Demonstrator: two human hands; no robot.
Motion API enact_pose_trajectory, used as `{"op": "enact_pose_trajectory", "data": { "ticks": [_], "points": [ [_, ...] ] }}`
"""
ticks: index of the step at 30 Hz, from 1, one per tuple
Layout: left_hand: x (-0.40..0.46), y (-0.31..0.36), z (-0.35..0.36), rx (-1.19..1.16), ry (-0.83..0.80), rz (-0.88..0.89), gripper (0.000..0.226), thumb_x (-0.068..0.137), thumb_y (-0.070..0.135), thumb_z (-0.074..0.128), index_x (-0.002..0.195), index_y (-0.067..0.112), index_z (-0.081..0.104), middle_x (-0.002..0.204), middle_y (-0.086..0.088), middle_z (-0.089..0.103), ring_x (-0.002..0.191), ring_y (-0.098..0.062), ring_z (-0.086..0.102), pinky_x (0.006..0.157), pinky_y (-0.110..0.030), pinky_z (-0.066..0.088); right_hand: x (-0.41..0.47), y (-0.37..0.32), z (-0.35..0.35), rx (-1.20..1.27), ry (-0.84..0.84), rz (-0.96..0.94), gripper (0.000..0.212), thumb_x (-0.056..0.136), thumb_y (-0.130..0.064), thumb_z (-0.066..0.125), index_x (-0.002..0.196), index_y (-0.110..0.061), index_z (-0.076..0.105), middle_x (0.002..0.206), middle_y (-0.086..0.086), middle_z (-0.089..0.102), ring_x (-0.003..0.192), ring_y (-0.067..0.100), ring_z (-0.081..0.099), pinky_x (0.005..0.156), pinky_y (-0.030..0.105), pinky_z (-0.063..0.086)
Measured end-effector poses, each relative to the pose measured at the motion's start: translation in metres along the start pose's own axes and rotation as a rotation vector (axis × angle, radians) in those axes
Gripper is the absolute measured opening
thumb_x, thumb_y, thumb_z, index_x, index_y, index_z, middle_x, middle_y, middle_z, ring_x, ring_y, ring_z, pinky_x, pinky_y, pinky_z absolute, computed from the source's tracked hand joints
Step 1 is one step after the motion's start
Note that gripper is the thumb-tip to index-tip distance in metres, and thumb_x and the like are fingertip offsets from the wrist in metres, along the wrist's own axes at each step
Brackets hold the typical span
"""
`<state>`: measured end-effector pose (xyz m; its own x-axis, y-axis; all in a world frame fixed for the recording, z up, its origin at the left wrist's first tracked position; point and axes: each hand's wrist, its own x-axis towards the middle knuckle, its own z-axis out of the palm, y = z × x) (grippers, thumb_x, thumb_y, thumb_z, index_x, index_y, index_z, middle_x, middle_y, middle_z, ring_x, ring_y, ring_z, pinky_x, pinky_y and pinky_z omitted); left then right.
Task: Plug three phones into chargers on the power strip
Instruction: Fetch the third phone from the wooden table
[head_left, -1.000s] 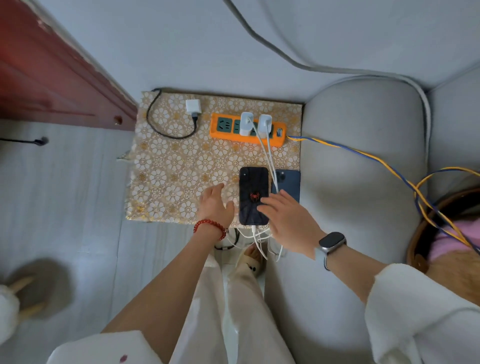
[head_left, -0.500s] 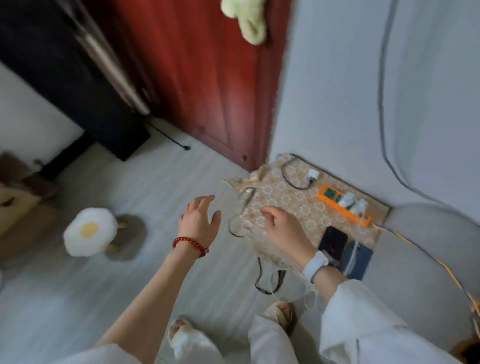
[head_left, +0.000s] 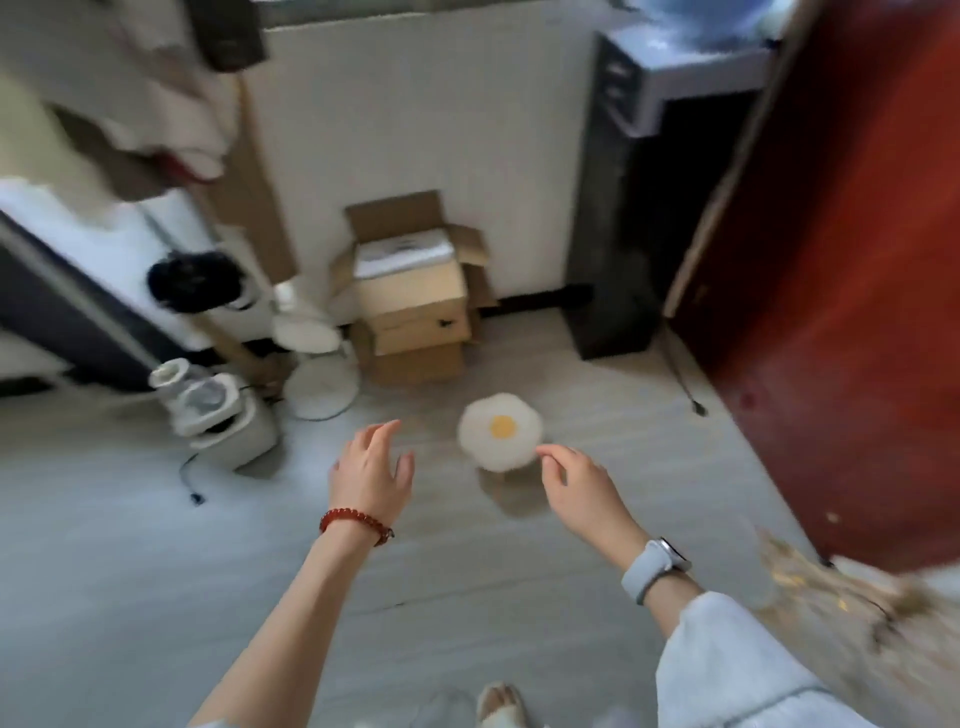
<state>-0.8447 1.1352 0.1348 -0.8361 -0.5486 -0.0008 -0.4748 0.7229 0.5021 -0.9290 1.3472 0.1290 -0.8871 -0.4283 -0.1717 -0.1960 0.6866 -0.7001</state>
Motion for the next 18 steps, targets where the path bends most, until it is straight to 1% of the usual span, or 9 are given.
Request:
{"op": "enact_pose_trajectory", "data": {
  "ticks": [2,5,10,13,16,18],
  "points": [
    [0.004,-0.060,-0.036,-0.022,0.094,-0.147,0.041,0.089,0.021,0.052,0.129,0.011,0.049,0.132,-0.012,0.051,0.122,-0.030,0.045,0.100,-0.042,0.037,0.030,-0.052,0.043,-0.048,-0.110,-0.101,0.031,0.094,-0.015,0.039,0.118,-0.012,0.059,0.125,0.009,0.060,0.119,0.026,0.051,0.095,0.025,0.030],
    [-0.004,-0.134,-0.078,-0.047,0.203,-0.357,0.040,0.088,0.020,0.053,0.127,0.011,0.050,0.129,-0.013,0.053,0.118,-0.032,0.049,0.097,-0.043,0.039,0.064,-0.125,0.105,-0.105,-0.278,-0.250,0.031,0.095,-0.015,0.038,0.119,-0.012,0.058,0.123,0.011,0.061,0.118,0.027,0.051,0.095,0.027,0.034],
    [-0.013,-0.249,-0.136,-0.056,0.381,-0.643,0.039,0.087,0.021,0.055,0.125,0.011,0.053,0.127,-0.013,0.055,0.120,-0.031,0.047,0.097,-0.044,0.039,0.103,-0.242,0.220,-0.167,-0.519,-0.508,0.031,0.094,-0.013,0.040,0.119,-0.009,0.057,0.126,0.011,0.059,0.119,0.025,0.051,0.099,0.027,0.032],
    [0.004,-0.315,-0.171,-0.017,0.449,-0.743,0.039,0.087,0.023,0.055,0.125,0.012,0.053,0.128,-0.012,0.054,0.120,-0.030,0.046,0.097,-0.041,0.038,0.129,-0.311,0.289,-0.196,-0.623,-0.644,0.032,0.094,-0.015,0.040,0.121,-0.011,0.056,0.127,0.010,0.058,0.119,0.024,0.051,0.097,0.027,0.033],
    [0.042,-0.385,-0.215,0.007,0.516,-0.834,0.041,0.089,0.026,0.052,0.127,0.014,0.050,0.131,-0.010,0.051,0.122,-0.029,0.044,0.098,-0.042,0.037,0.163,-0.391,0.360,-0.224,-0.702,-0.785,0.032,0.093,-0.016,0.040,0.121,-0.012,0.056,0.126,0.009,0.059,0.118,0.023,0.051,0.097,0.029,0.037],
    [0.070,-0.420,-0.246,0.001,0.546,-0.886,0.042,0.089,0.027,0.050,0.129,0.014,0.048,0.133,-0.010,0.049,0.123,-0.029,0.043,0.099,-0.041,0.037,0.185,-0.442,0.397,-0.248,-0.736,-0.872,0.032,0.093,-0.016,0.040,0.120,-0.011,0.057,0.123,0.010,0.060,0.116,0.024,0.052,0.094,0.029,0.038]
  ]
}}
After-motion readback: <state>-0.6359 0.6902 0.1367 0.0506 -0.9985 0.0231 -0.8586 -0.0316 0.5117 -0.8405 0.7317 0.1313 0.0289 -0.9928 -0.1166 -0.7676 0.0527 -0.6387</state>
